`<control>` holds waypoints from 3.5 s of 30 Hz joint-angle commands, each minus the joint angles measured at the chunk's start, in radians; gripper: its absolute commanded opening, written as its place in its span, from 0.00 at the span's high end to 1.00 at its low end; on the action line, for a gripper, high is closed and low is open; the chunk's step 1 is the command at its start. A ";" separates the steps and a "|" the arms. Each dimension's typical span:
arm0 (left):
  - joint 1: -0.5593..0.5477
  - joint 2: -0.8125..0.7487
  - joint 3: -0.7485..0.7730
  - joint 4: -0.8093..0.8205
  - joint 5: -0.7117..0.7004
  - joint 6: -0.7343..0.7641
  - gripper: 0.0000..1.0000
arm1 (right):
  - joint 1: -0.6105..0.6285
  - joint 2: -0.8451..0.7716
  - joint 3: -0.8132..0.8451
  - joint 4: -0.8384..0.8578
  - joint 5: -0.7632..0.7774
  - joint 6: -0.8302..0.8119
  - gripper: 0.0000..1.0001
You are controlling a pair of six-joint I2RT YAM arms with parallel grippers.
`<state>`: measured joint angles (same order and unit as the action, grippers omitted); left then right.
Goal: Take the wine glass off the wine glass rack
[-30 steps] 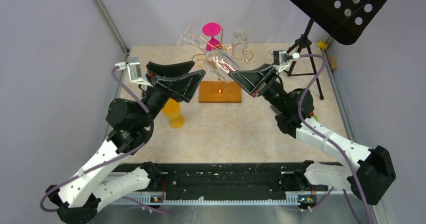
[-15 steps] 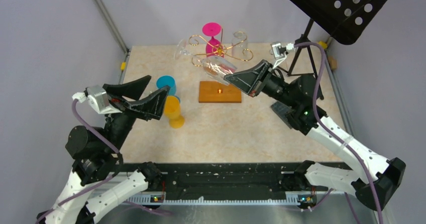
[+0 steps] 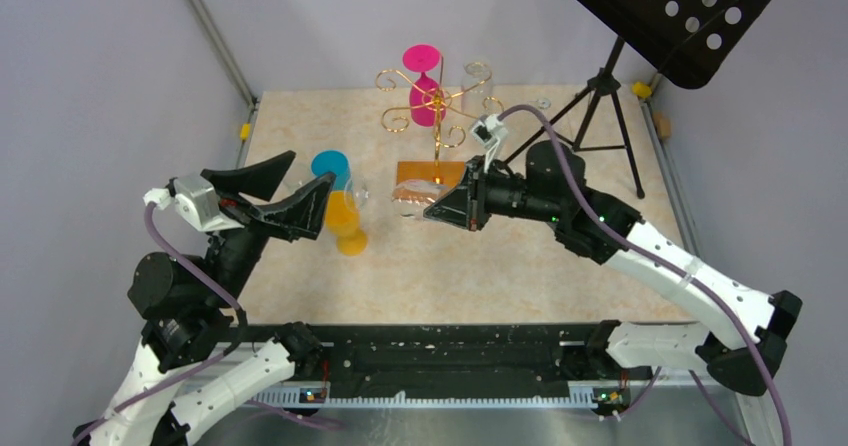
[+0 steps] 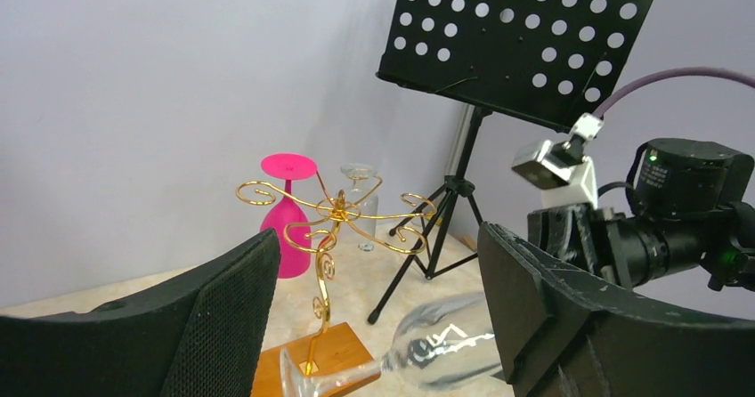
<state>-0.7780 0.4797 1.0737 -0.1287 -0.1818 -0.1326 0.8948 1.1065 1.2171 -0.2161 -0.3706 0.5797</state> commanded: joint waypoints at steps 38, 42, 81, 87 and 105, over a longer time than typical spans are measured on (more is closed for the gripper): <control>-0.003 -0.043 -0.007 0.009 -0.158 0.104 0.16 | 0.290 0.823 0.788 -0.905 0.545 -0.322 1.00; -0.003 -0.049 -0.001 0.007 -0.183 0.109 0.17 | 0.290 0.881 0.868 -0.943 0.545 -0.339 1.00; -0.003 -0.081 0.039 -0.018 -0.248 0.123 0.18 | 0.209 1.077 1.132 -0.951 0.546 -0.374 0.69; -0.003 -0.082 0.046 -0.023 -0.249 0.123 0.18 | 0.203 1.080 1.134 -0.905 0.542 -0.374 0.69; -0.003 -0.062 0.051 -0.029 -0.255 0.123 0.18 | 0.191 0.957 1.139 -0.760 0.537 -0.359 0.60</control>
<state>-0.7788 0.3996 1.0943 -0.1749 -0.4252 -0.0231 1.0962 2.1868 2.3062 -1.0500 0.1589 0.2115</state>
